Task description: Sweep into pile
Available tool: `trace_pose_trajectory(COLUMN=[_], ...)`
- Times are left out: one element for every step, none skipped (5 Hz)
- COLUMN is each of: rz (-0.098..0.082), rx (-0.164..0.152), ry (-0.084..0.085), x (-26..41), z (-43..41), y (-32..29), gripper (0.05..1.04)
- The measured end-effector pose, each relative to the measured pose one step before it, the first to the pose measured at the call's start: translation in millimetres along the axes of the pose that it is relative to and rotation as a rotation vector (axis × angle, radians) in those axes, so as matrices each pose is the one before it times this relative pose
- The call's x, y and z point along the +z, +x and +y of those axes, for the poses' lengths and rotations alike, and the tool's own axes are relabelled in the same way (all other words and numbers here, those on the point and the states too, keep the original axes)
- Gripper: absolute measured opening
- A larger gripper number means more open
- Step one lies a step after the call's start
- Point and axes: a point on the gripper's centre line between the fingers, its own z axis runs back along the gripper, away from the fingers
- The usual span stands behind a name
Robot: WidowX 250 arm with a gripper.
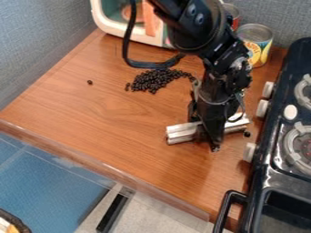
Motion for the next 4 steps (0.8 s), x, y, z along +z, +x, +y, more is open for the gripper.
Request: trace_pose_trajectory(rz=[0.0114,0.0192,0.0025,0.0098], rx=[0.0919,0.1022,0.0139,0.0285], ry=[0.0068,-0.0032,-0.0034,-0.0054], x=[-0.54,-1.00,-0.58,-0.12], z=[1.61,4.85,1.20,3.47], y=[-1.52,-2.95,-0.73,2.10], gripper=[0.396,0.396,0.394,0.394])
